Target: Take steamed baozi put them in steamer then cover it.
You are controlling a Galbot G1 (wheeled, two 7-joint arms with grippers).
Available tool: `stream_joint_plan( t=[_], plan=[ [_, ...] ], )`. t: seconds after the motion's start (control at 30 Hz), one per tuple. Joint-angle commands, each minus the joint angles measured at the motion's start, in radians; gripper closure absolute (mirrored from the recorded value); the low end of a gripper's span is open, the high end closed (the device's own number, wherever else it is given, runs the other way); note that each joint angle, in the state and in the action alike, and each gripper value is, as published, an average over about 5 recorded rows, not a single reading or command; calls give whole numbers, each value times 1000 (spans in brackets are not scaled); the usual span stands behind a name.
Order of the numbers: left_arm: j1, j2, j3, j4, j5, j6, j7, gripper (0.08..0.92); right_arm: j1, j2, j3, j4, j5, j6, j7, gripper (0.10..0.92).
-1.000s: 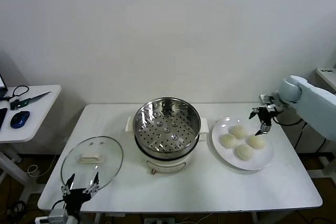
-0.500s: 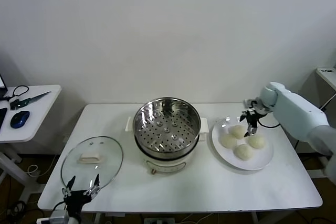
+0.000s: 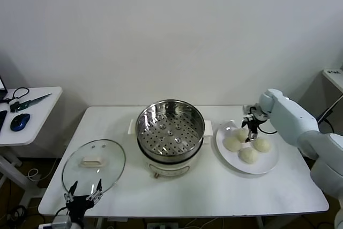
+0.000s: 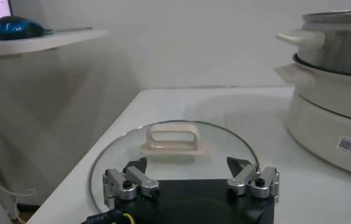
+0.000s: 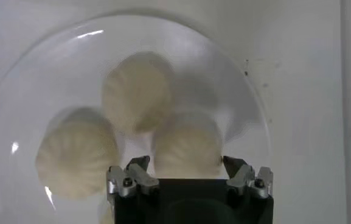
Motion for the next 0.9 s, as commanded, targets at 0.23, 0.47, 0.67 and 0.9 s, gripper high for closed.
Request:
stream_joint_plan(
  t=[0.23, 0.47, 0.67, 0.9],
  plan=[
    [0, -4, -1, -7, 1, 7, -4, 177, 16, 8, 4, -8, -15, 4, -5, 411],
    [1, -9, 0, -14, 2, 9, -7, 177, 232, -104, -264, 243, 194, 11, -28, 414],
    [2, -8, 3, -23, 3, 10, -7, 177, 624, -83, -564, 486, 376, 142, -52, 414],
    [13, -7, 3, -44, 3, 11, -12, 177, 859, 56, -697, 809, 489, 379, -72, 414]
  ],
)
